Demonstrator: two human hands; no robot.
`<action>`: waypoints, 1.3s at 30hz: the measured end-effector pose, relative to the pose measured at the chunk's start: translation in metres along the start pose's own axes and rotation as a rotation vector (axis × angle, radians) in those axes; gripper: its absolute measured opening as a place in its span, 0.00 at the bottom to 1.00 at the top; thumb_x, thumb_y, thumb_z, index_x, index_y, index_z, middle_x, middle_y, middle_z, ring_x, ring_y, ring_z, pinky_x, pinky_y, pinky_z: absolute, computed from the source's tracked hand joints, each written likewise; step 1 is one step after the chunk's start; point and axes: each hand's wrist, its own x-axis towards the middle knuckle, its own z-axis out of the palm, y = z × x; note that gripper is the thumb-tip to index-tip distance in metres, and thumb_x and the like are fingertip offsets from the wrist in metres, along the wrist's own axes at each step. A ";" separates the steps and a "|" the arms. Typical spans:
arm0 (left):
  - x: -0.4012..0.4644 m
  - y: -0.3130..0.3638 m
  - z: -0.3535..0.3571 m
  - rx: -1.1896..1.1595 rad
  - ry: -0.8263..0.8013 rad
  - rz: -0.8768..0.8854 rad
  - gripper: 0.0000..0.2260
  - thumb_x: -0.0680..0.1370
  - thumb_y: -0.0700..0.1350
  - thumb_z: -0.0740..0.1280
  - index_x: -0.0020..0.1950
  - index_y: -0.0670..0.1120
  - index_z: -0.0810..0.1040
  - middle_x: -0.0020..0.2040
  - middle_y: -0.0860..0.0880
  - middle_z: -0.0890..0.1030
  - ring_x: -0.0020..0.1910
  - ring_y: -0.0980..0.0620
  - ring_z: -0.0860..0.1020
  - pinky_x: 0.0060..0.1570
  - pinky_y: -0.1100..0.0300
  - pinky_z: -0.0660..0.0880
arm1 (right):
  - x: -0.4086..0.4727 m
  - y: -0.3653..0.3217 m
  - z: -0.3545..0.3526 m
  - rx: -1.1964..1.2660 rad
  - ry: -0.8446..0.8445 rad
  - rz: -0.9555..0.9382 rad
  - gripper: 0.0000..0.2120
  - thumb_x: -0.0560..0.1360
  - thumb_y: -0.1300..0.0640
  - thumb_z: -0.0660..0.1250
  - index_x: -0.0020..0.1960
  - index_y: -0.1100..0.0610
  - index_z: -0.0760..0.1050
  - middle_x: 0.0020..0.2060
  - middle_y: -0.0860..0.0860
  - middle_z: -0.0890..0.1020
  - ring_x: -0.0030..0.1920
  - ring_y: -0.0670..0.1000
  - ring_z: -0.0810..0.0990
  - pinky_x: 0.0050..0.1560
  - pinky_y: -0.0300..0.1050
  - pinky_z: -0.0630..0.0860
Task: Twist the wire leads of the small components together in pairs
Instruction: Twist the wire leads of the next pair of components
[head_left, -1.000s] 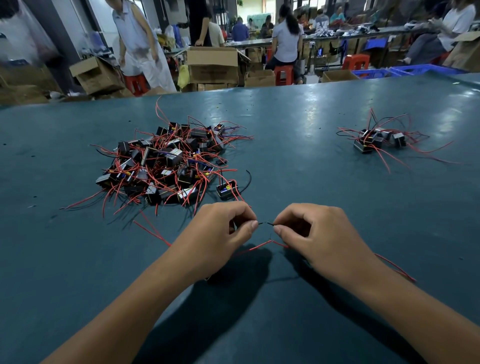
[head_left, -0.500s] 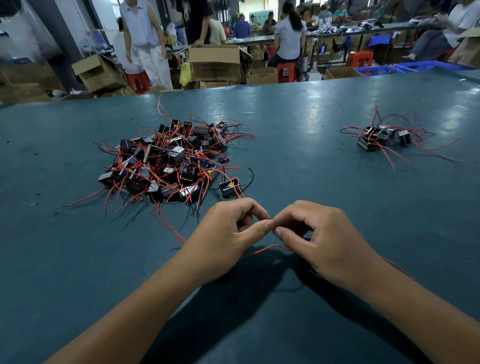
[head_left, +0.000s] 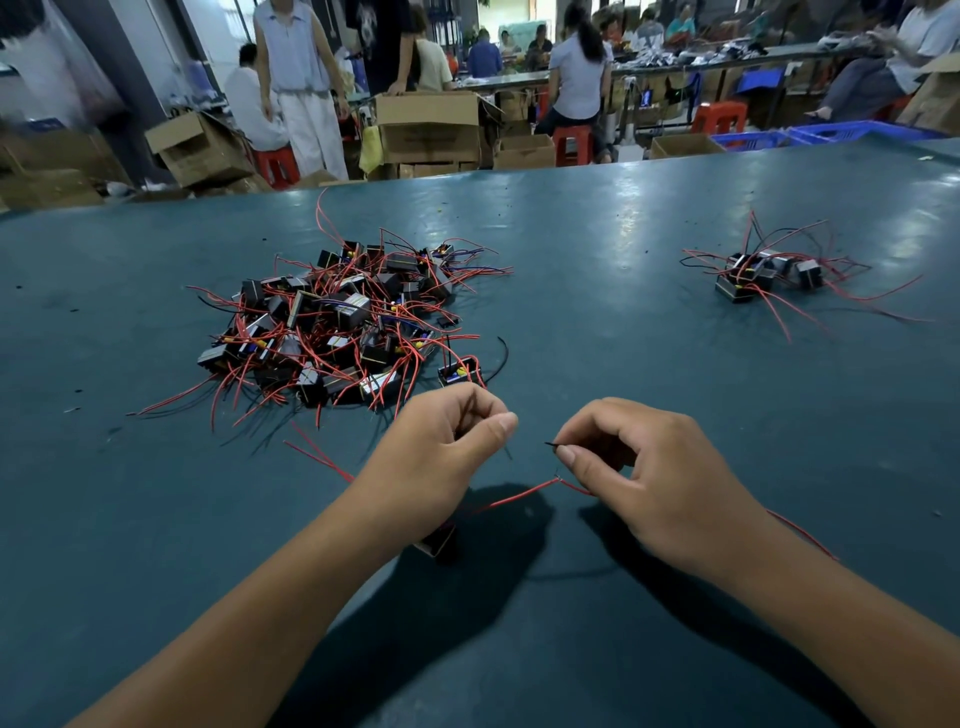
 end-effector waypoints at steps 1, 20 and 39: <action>0.001 0.000 -0.003 -0.018 0.017 0.008 0.07 0.81 0.42 0.67 0.43 0.44 0.77 0.28 0.57 0.67 0.28 0.55 0.62 0.29 0.62 0.60 | 0.000 0.001 -0.001 0.000 0.004 0.007 0.05 0.75 0.59 0.70 0.42 0.51 0.79 0.35 0.44 0.80 0.39 0.49 0.78 0.41 0.40 0.73; -0.004 0.002 0.002 0.062 -0.060 0.167 0.07 0.76 0.48 0.73 0.41 0.46 0.82 0.25 0.56 0.61 0.27 0.56 0.57 0.28 0.63 0.55 | 0.000 -0.001 0.002 0.068 -0.028 -0.053 0.02 0.74 0.54 0.68 0.43 0.50 0.79 0.36 0.45 0.79 0.38 0.48 0.78 0.39 0.39 0.73; -0.003 0.001 0.005 0.057 -0.039 0.121 0.08 0.78 0.44 0.72 0.41 0.43 0.80 0.27 0.56 0.63 0.27 0.57 0.59 0.28 0.64 0.57 | -0.001 -0.003 0.004 0.045 0.007 -0.021 0.06 0.76 0.60 0.71 0.42 0.52 0.78 0.34 0.45 0.78 0.37 0.48 0.77 0.37 0.34 0.70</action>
